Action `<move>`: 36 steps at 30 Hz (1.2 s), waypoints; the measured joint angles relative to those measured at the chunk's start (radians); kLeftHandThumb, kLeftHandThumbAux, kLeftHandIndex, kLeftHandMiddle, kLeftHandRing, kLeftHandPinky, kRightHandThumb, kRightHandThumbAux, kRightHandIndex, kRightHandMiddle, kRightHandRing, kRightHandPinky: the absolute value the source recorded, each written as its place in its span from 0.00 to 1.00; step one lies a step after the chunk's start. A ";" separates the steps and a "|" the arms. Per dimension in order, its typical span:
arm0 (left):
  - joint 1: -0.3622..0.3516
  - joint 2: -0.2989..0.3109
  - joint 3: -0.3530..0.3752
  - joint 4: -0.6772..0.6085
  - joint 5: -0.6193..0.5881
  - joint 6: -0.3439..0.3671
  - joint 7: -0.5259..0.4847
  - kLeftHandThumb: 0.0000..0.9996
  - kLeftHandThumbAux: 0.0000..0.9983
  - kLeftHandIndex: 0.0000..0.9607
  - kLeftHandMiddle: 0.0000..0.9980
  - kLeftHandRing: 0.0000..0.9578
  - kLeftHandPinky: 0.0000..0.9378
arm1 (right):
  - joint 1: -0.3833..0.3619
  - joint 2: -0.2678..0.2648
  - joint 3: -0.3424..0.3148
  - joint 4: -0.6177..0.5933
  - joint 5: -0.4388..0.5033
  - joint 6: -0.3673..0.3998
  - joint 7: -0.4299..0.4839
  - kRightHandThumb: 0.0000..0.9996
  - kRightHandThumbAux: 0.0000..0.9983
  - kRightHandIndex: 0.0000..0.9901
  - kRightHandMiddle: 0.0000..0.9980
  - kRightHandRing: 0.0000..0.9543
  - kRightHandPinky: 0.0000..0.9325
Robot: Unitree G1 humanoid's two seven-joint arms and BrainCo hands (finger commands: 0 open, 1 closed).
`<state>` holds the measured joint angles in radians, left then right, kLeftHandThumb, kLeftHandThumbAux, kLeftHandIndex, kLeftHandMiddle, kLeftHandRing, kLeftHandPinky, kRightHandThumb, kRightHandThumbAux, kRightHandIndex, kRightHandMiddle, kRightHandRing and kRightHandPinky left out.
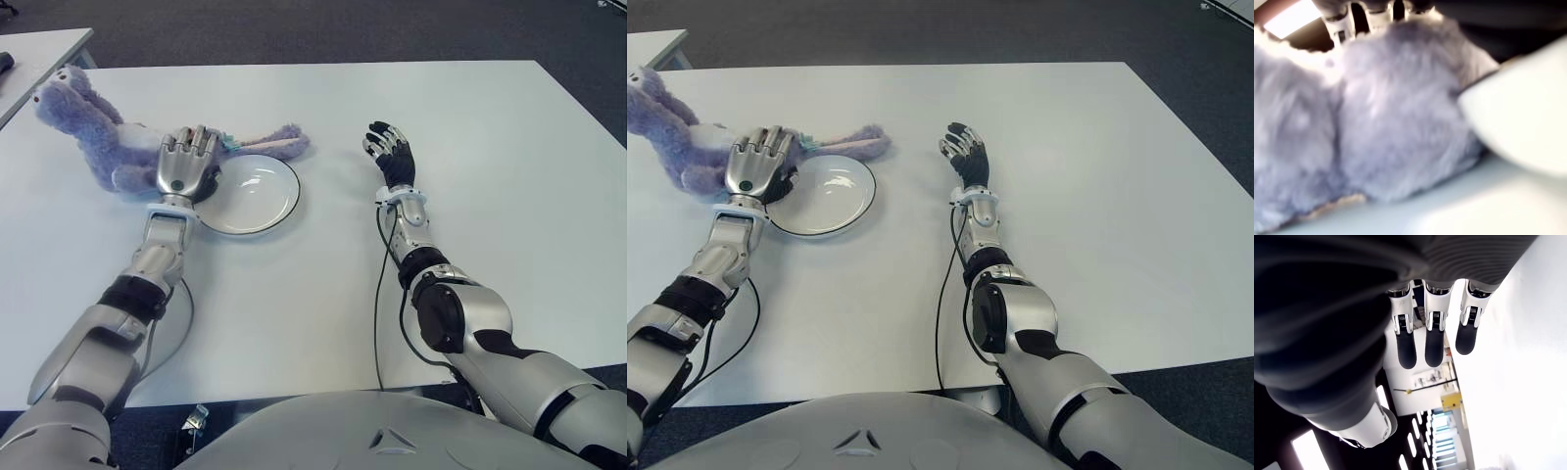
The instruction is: Put the doll into the plate.
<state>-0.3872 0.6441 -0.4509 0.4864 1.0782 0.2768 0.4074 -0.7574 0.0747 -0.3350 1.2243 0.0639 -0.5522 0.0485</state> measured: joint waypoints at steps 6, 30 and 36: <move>0.008 0.000 0.011 -0.020 0.001 0.010 0.017 0.70 0.45 0.36 0.43 0.51 0.60 | 0.000 0.000 0.002 0.000 0.000 0.000 -0.003 0.43 0.90 0.23 0.22 0.20 0.19; 0.022 -0.012 0.090 -0.079 -0.075 0.034 0.001 0.71 0.70 0.46 0.82 0.87 0.91 | 0.000 0.000 0.002 0.000 0.000 0.000 0.002 0.42 0.92 0.20 0.21 0.20 0.19; 0.028 -0.012 0.102 -0.096 -0.096 0.030 -0.017 0.71 0.71 0.46 0.83 0.88 0.90 | 0.000 0.000 0.002 0.000 0.000 0.000 0.002 0.43 0.91 0.22 0.22 0.20 0.19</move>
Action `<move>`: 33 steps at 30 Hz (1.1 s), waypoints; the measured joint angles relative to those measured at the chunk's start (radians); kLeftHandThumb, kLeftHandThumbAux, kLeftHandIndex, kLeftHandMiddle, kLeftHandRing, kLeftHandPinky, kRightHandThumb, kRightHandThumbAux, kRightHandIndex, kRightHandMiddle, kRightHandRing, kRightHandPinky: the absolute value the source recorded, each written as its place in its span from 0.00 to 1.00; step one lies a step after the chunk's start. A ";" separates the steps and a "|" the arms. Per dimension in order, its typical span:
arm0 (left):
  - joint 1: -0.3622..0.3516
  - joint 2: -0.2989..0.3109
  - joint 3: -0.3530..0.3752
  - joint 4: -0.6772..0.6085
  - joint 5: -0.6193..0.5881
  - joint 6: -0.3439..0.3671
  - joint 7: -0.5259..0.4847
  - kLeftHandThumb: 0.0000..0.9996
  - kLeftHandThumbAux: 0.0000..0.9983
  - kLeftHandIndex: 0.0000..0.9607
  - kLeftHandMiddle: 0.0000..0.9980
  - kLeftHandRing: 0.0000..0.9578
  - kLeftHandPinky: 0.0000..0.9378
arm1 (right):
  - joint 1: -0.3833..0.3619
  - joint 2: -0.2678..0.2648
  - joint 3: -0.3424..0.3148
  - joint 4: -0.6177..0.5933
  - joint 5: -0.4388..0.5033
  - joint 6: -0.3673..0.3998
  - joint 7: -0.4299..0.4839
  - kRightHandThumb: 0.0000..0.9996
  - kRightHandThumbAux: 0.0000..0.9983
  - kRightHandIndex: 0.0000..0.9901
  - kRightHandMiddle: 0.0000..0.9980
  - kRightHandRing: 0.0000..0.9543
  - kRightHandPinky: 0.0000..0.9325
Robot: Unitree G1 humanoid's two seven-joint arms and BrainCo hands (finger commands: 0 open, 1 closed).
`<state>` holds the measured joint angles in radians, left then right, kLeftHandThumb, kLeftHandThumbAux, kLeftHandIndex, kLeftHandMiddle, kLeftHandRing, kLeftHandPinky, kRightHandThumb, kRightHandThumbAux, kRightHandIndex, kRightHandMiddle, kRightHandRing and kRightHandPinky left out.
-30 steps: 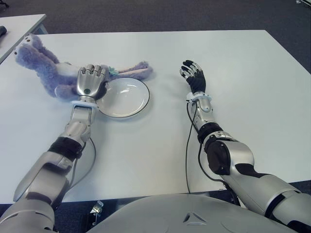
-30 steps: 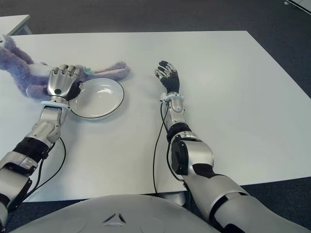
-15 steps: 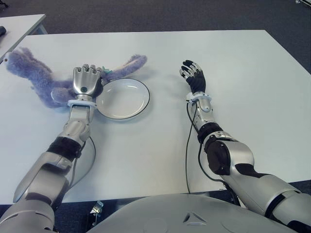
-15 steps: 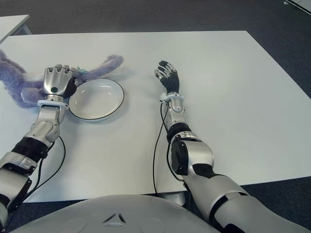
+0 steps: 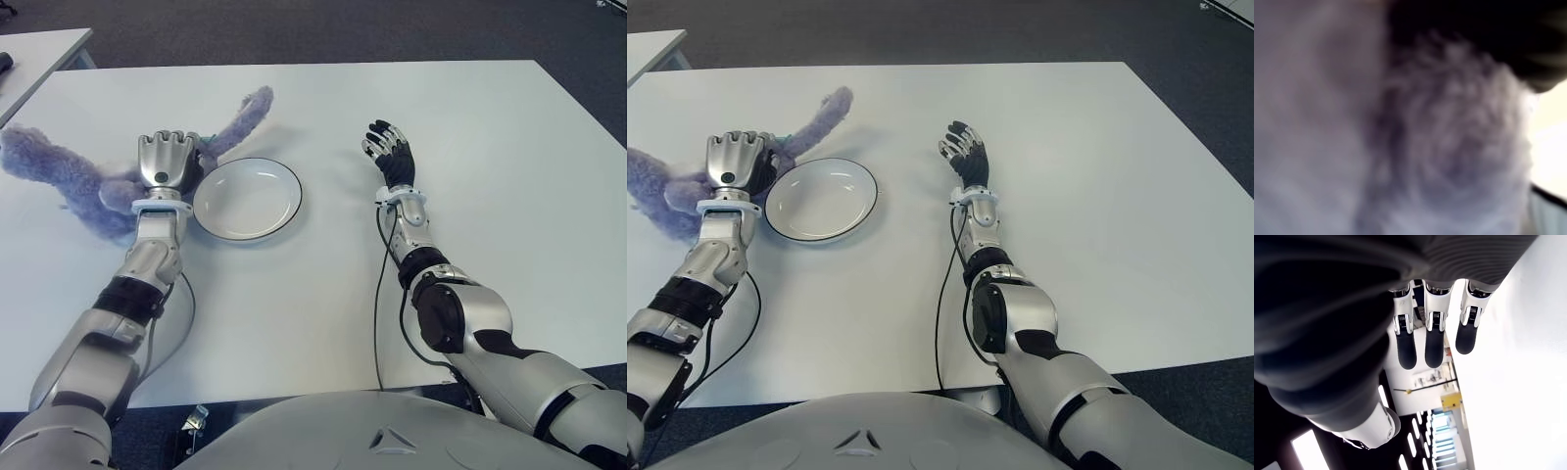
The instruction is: Put the doll into the plate.
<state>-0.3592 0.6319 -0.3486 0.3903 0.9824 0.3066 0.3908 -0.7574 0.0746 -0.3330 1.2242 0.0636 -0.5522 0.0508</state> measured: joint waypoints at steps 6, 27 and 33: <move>0.004 0.000 0.013 -0.009 -0.005 -0.001 -0.014 0.72 0.70 0.46 0.83 0.86 0.89 | 0.000 0.000 0.000 0.000 0.000 0.000 0.000 0.44 0.91 0.22 0.22 0.21 0.20; 0.033 0.000 0.026 -0.099 -0.010 0.021 -0.072 0.74 0.70 0.46 0.82 0.85 0.85 | 0.000 0.000 0.001 0.000 -0.002 0.000 0.002 0.41 0.91 0.23 0.22 0.19 0.18; 0.046 0.004 0.032 -0.153 -0.007 0.032 -0.106 0.74 0.70 0.46 0.82 0.85 0.83 | 0.000 0.000 0.001 0.000 -0.002 0.000 0.002 0.40 0.91 0.23 0.22 0.19 0.19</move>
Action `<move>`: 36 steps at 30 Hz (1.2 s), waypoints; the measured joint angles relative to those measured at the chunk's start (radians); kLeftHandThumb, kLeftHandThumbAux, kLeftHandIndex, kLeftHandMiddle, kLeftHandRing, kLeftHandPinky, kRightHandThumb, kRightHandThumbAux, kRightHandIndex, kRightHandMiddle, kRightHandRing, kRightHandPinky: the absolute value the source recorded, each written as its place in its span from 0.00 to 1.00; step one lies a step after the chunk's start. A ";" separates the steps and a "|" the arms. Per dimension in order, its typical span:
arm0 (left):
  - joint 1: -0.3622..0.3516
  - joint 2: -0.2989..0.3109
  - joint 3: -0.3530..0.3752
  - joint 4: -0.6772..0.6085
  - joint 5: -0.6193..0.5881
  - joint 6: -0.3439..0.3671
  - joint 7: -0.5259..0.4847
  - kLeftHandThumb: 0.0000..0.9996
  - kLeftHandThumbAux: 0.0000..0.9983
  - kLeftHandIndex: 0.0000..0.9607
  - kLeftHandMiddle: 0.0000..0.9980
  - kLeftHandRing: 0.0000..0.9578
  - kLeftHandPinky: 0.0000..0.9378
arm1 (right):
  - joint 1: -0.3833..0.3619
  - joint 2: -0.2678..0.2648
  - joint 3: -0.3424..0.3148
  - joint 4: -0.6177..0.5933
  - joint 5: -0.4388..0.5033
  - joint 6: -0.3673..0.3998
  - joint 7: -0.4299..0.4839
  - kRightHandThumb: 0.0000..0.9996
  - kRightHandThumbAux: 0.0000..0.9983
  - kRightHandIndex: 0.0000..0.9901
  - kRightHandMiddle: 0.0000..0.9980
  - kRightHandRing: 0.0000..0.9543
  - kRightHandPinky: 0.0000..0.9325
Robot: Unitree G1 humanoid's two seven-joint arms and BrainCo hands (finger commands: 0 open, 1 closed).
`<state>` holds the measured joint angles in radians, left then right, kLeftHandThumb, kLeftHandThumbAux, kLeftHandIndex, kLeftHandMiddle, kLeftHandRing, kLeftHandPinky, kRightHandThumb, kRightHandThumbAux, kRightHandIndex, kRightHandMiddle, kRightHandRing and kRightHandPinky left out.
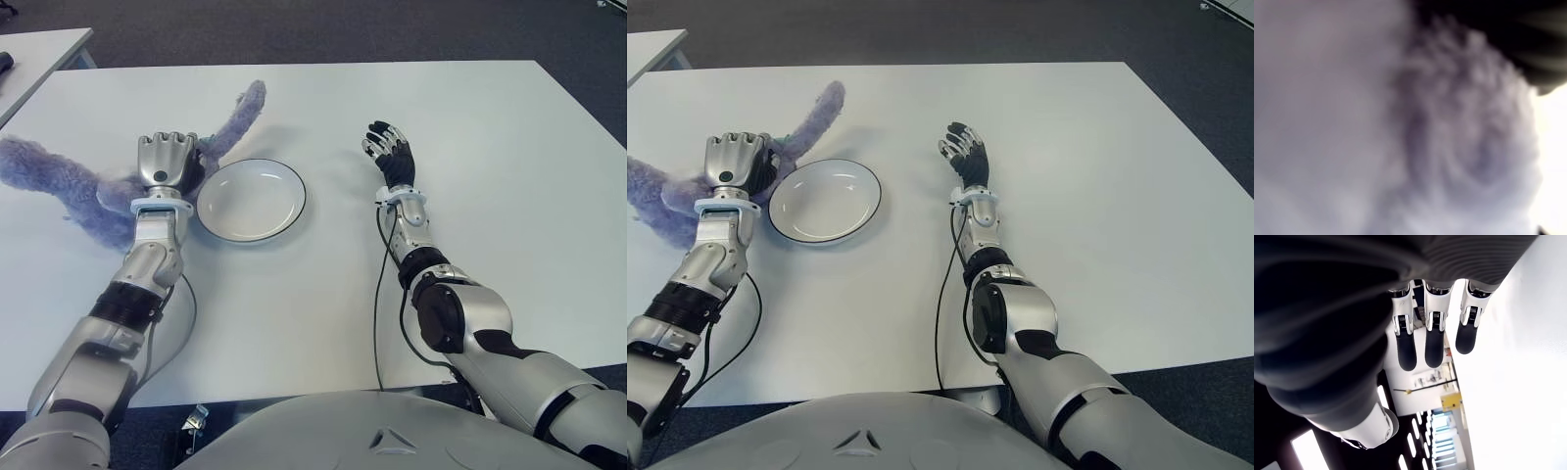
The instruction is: Put the doll into the plate.
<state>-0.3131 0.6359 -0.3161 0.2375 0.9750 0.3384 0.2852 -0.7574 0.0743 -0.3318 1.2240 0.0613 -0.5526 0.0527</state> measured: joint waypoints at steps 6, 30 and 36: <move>0.017 0.000 0.007 -0.037 0.005 -0.001 -0.001 0.74 0.70 0.46 0.82 0.85 0.85 | 0.000 0.000 0.000 0.000 0.000 0.000 0.001 0.40 0.92 0.23 0.22 0.19 0.18; 0.019 0.031 0.026 -0.082 0.022 -0.022 -0.013 0.74 0.70 0.46 0.83 0.86 0.88 | 0.000 0.000 0.000 0.000 0.000 0.000 0.000 0.42 0.92 0.23 0.22 0.20 0.19; 0.019 0.045 0.027 -0.082 0.029 -0.026 -0.013 0.74 0.70 0.46 0.82 0.85 0.86 | 0.000 0.000 0.000 0.000 -0.001 0.000 -0.002 0.40 0.93 0.23 0.22 0.19 0.18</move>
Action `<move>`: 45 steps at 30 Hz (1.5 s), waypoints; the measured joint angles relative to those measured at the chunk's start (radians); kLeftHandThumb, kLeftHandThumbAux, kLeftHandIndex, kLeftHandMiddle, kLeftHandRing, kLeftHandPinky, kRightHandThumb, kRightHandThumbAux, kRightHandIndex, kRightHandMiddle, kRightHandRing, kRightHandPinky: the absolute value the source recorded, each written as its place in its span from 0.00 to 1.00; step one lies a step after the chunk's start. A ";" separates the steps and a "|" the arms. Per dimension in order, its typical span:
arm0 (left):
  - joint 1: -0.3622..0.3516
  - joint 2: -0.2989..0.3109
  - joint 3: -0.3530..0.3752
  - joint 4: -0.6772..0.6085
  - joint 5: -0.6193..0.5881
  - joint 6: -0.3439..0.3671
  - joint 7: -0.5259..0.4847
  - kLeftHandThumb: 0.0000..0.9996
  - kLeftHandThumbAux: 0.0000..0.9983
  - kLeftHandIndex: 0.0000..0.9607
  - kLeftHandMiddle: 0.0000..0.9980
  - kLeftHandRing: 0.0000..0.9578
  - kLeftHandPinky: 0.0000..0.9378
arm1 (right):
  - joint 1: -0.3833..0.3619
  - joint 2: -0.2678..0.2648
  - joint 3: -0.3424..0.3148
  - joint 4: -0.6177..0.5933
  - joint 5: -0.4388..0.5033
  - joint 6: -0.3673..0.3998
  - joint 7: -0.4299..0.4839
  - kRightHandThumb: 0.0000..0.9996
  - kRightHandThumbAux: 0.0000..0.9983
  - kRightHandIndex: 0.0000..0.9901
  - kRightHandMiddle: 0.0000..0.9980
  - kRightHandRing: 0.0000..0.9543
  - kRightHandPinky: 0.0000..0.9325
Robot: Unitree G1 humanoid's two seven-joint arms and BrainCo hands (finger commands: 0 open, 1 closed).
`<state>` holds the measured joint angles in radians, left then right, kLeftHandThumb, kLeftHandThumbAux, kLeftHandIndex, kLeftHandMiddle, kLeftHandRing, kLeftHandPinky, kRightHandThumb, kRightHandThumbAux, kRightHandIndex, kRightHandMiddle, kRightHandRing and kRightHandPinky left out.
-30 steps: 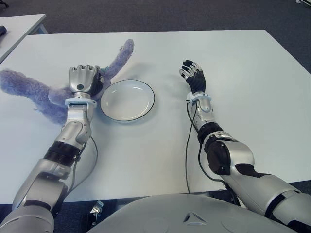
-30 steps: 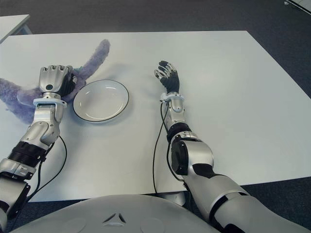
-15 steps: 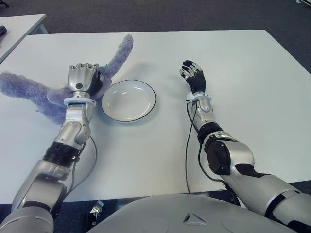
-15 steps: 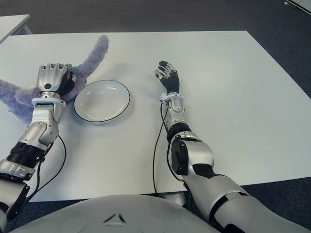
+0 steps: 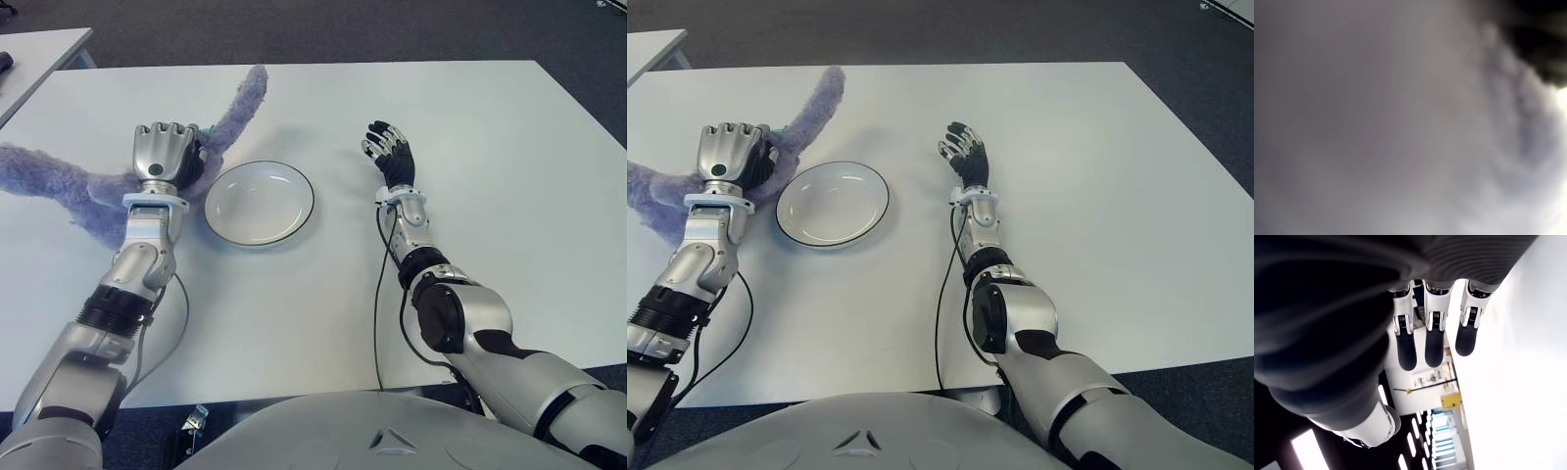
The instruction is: Put the doll into the plate.
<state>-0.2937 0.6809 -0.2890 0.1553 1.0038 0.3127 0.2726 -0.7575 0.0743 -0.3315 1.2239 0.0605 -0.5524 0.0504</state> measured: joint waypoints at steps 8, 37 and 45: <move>0.000 0.013 0.000 -0.001 0.017 -0.005 0.000 0.74 0.70 0.46 0.81 0.84 0.84 | 0.000 0.000 0.000 0.000 -0.001 0.000 -0.003 0.41 0.92 0.23 0.22 0.19 0.18; -0.041 0.052 -0.002 -0.031 0.064 -0.032 -0.049 0.73 0.70 0.46 0.83 0.86 0.89 | 0.000 0.000 0.002 0.000 -0.004 0.000 -0.018 0.42 0.91 0.25 0.23 0.19 0.18; -0.091 0.054 -0.002 -0.033 0.089 -0.043 -0.049 0.73 0.70 0.46 0.82 0.85 0.88 | 0.000 0.000 0.002 0.000 -0.003 0.000 -0.019 0.43 0.90 0.25 0.22 0.19 0.18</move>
<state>-0.3846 0.7353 -0.2913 0.1222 1.0927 0.2698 0.2239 -0.7576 0.0744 -0.3290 1.2239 0.0570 -0.5522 0.0315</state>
